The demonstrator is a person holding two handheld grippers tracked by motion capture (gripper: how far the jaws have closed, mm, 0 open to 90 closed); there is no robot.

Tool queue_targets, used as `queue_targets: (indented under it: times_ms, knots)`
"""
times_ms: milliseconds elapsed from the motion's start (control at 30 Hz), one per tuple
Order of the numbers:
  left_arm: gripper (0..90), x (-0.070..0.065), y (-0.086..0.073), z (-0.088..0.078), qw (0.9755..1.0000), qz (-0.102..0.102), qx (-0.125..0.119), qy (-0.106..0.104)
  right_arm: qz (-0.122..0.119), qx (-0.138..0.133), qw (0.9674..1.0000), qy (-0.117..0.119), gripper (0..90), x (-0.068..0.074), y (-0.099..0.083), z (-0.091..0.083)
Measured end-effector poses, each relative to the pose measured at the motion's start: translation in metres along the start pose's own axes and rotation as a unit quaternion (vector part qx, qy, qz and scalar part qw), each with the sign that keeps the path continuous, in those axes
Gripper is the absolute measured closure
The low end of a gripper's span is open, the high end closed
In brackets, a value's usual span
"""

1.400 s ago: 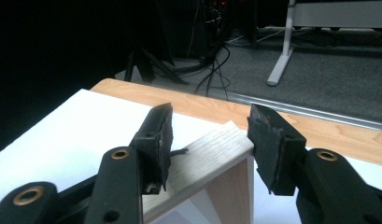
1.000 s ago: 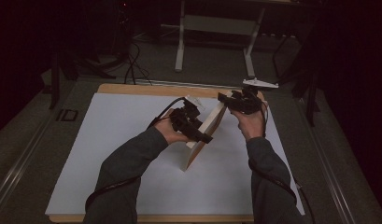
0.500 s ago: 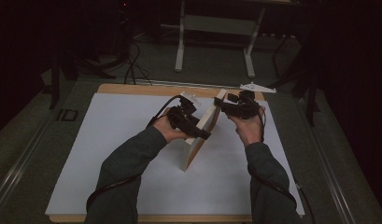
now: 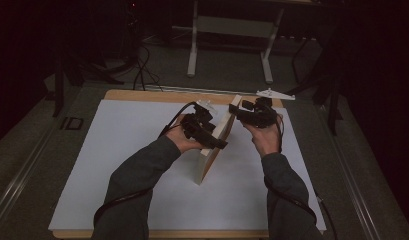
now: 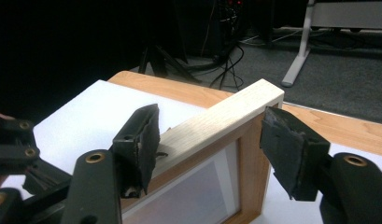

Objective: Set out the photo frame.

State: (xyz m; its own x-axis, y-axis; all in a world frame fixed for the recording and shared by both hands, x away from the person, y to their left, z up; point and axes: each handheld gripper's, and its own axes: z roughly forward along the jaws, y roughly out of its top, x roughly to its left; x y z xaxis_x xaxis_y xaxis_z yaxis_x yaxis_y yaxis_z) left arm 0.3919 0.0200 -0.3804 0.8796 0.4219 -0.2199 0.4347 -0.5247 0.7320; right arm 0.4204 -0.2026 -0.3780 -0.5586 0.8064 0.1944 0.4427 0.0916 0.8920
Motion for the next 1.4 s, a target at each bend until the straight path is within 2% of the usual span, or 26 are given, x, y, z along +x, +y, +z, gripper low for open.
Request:
queue_targets:
  times_ms: [67, 167, 300, 400, 467, 600, 700, 767, 867, 1000, 1033, 1100, 1167, 1233, 1333, 1400]
  knots:
    - [18.7, -0.001, 0.003, -0.004, 0.9998, -0.002, -0.019, 0.007, -0.002, 0.001, 1.0000, -0.002, 37.9, 0.001, 0.000, 0.001]
    - [18.8, -0.008, 0.005, -0.009, 0.9991, 0.003, -0.035, 0.023, -0.003, 0.001, 1.0000, -0.002, 38.4, 0.002, 0.001, 0.002]
    - [19.5, -0.030, 0.003, -0.017, 0.9966, 0.035, -0.048, 0.058, -0.004, 0.003, 1.0000, -0.003, 38.8, 0.004, 0.002, 0.004]
    - [19.7, -0.043, -0.003, -0.022, 0.9948, 0.046, -0.058, 0.070, -0.008, 0.005, 0.9999, -0.006, 38.9, 0.005, 0.003, 0.003]
    - [19.6, -0.049, -0.008, -0.026, 0.9930, 0.043, -0.071, 0.084, -0.009, 0.005, 0.9999, -0.007, 38.9, 0.005, 0.003, 0.003]
    - [18.9, -0.061, -0.027, -0.032, 0.9860, 0.042, -0.090, 0.133, -0.010, 0.007, 0.9999, -0.010, 38.9, 0.006, 0.003, 0.003]
    - [18.2, -0.065, -0.043, -0.032, 0.9843, 0.029, -0.105, 0.139, -0.014, 0.007, 0.9998, -0.011, 38.9, 0.006, 0.004, 0.003]
    - [18.7, -0.066, -0.054, -0.031, 0.9841, 0.011, -0.116, 0.134, -0.014, 0.006, 0.9998, -0.012, 38.9, 0.007, 0.003, 0.004]
    - [19.5, -0.069, -0.067, -0.026, 0.9826, -0.001, -0.121, 0.141, -0.014, 0.005, 0.9998, -0.012, 38.9, 0.007, 0.003, 0.004]
    - [25.9, -0.072, -0.080, -0.014, 0.9794, -0.010, -0.117, 0.164, -0.011, 0.005, 0.9999, -0.012, 39.0, 0.006, 0.004, 0.004]
    - [29.5, -0.073, -0.082, -0.012, 0.9791, -0.007, -0.116, 0.167, -0.010, 0.005, 0.9999, -0.012, 38.9, 0.006, 0.004, 0.004]
    - [39.9, -0.074, -0.086, -0.008, 0.9803, -0.003, -0.115, 0.161, -0.008, 0.005, 0.9999, -0.012, 38.9, 0.006, 0.004, 0.005]
    - [50.8, -0.076, -0.090, -0.007, 0.9783, -0.003, -0.120, 0.169, -0.007, 0.005, 0.9999, -0.012, 38.9, 0.005, 0.004, 0.005]
    - [56.9, -0.076, -0.092, -0.007, 0.9760, -0.004, -0.126, 0.177, -0.006, 0.004, 0.9999, -0.015, 38.9, 0.005, 0.004, 0.005]
    - [63.3, -0.077, -0.095, -0.007, 0.9738, -0.004, -0.131, 0.186, -0.002, 0.003, 0.9999, -0.017, 38.8, 0.003, 0.004, 0.005]
    - [64.0, -0.077, -0.095, -0.007, 0.9725, -0.005, -0.132, 0.192, -0.001, 0.003, 0.9998, -0.017, 38.9, 0.002, 0.004, 0.006]
